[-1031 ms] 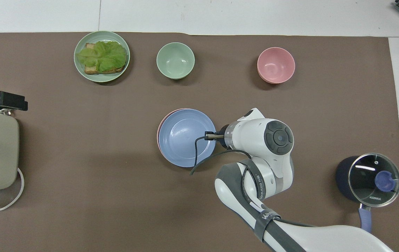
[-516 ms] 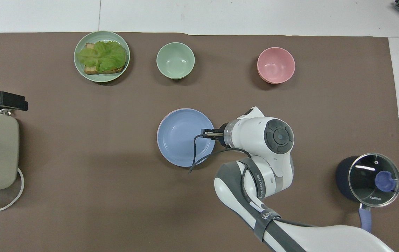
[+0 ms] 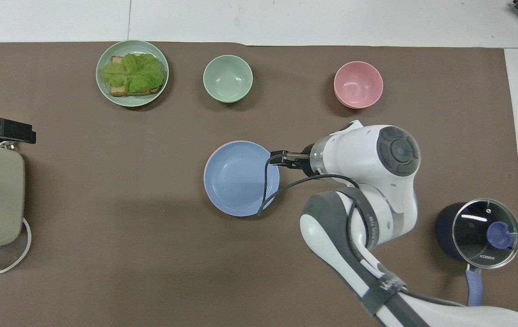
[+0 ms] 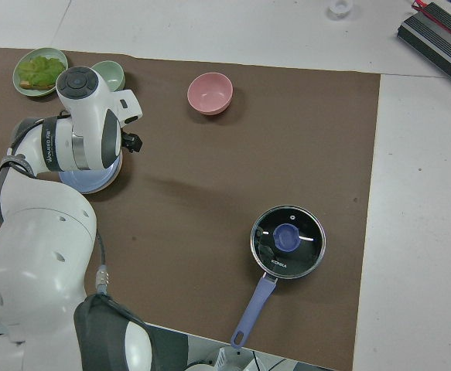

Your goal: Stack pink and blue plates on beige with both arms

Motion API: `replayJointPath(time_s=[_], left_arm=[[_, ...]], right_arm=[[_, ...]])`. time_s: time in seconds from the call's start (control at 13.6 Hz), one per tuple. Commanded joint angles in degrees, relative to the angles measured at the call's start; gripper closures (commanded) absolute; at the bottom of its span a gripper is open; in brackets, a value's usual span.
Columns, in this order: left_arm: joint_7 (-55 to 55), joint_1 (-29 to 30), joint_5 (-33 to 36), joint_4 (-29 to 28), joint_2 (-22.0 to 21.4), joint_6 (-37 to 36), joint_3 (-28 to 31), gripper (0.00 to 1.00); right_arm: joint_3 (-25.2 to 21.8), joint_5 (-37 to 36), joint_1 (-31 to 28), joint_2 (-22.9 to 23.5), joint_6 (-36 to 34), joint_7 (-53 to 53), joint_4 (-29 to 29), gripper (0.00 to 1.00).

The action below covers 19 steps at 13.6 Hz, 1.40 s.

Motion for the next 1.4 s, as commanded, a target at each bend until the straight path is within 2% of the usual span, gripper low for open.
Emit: replayJointPath(time_s=[0.0, 0.37, 0.52, 0.66, 0.96, 1.18, 1.33], left_arm=[[-0.5, 0.2, 0.9, -0.1, -0.3, -0.9, -0.2, 0.00], [-0.5, 0.2, 0.9, -0.1, -0.3, -0.9, -0.2, 0.00], [-0.5, 0.2, 0.9, -0.1, -0.3, -0.9, -0.2, 0.00], [-0.5, 0.2, 0.9, -0.1, -0.3, -0.9, -0.2, 0.00], [-0.5, 0.2, 0.9, -0.1, -0.3, -0.9, -0.2, 0.00], [-0.5, 0.2, 0.9, -0.1, -0.3, -0.9, -0.2, 0.00], [-0.5, 0.2, 0.9, -0.1, -0.3, -0.9, -0.2, 0.00]], right_arm=[[0.5, -5.7, -6.4, -5.5, -6.2, 0.9, -0.8, 0.00], [0.5, -8.7, -15.0, -13.1, -13.5, -0.3, -0.6, 0.00], [0.4, -10.1, -17.1, -15.5, -19.5, -1.1, 1.4, 0.00], [0.5, -12.5, -18.8, -14.8, -28.0, -3.7, 7.8, 0.00], [0.4, -15.3, -20.3, -11.7, -38.1, -7.3, 17.1, 0.00], [0.4, -15.9, -20.7, -6.1, -46.8, -7.3, 26.5, 0.00], [0.7, -17.9, -20.6, -4.9, -47.9, -7.4, 28.7, 0.00]])
